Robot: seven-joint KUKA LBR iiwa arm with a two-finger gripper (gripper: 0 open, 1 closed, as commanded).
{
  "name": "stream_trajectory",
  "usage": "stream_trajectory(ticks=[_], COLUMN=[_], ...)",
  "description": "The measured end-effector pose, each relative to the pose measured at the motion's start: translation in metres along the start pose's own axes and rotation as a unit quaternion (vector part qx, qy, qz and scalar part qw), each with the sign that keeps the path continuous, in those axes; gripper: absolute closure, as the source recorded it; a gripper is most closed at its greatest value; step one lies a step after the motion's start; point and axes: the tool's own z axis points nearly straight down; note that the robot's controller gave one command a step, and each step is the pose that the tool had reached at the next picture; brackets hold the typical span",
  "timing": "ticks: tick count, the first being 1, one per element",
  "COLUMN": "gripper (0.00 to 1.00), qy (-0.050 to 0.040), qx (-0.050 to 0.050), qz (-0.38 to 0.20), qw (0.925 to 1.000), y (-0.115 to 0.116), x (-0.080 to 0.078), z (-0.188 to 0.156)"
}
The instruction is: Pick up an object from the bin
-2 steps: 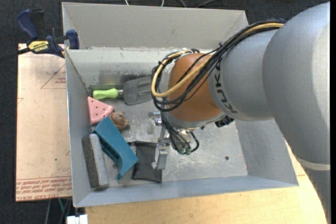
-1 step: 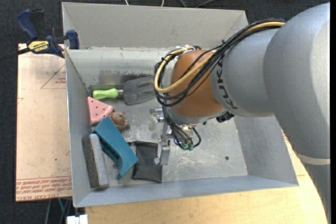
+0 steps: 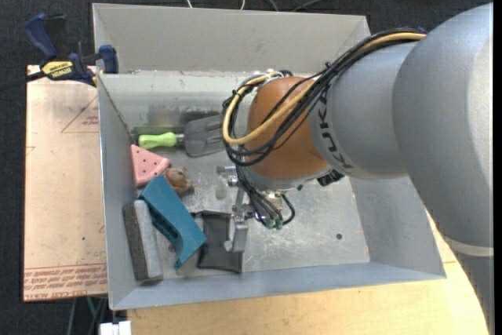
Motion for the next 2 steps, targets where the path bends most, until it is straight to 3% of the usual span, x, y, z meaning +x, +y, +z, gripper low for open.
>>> stream_trajectory(ticks=[1, 2], gripper=[0.00, 0.00], qy=[-0.0014, -0.0017], qx=[0.000, 0.000], qz=[0.007, -0.009], qw=[1.0000, 1.0000], y=[-0.0070, 0.0008], x=[-0.0056, -0.0023], z=[0.0013, -0.0047])
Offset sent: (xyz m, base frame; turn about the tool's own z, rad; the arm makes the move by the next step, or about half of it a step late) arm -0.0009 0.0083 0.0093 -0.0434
